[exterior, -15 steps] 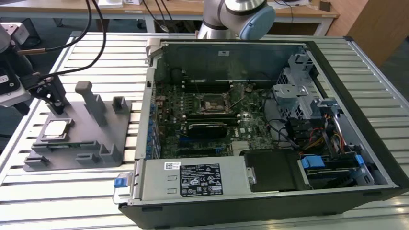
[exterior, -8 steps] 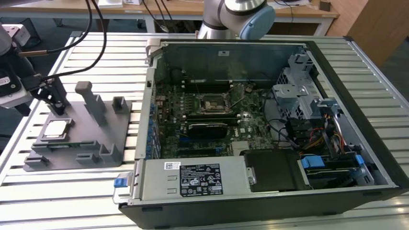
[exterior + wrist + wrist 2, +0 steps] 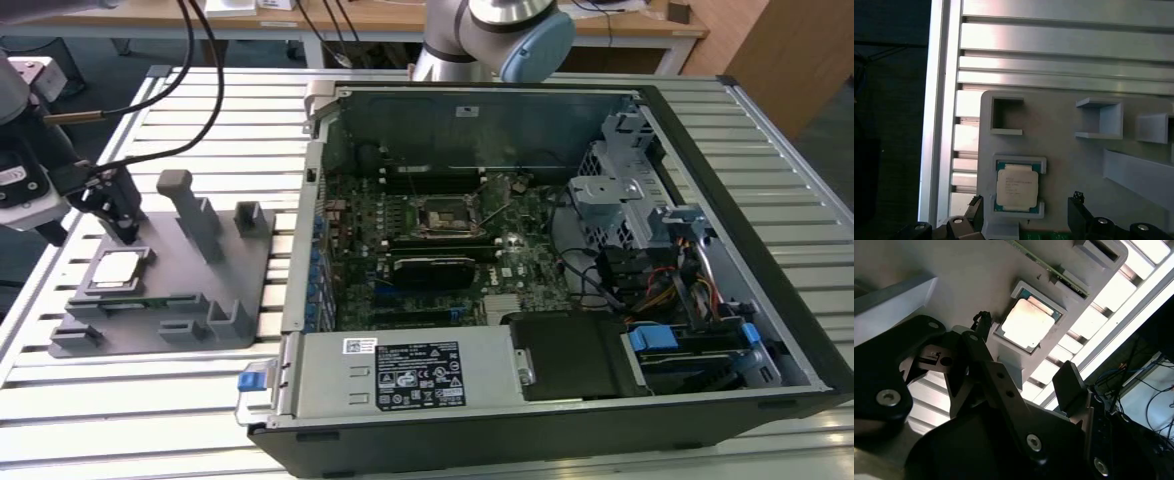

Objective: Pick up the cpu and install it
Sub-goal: 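Pick up the cpu and move it towards the insertion slot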

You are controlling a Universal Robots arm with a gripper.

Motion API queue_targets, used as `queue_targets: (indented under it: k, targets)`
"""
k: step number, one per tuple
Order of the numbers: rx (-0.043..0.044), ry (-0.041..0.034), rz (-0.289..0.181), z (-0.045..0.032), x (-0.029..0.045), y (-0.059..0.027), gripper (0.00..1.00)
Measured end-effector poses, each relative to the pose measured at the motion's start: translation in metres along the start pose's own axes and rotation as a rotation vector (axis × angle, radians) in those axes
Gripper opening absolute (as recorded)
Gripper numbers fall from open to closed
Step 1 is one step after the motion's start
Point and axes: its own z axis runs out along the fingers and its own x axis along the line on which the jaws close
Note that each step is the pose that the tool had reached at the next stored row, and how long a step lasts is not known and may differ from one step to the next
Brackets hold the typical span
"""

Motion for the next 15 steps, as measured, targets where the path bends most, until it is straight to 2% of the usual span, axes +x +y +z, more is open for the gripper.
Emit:
queue_targets:
  k: [15]
  targets:
    - [-0.0001,-0.0001,0.000,0.0088,-0.0001,-0.0002,0.76]
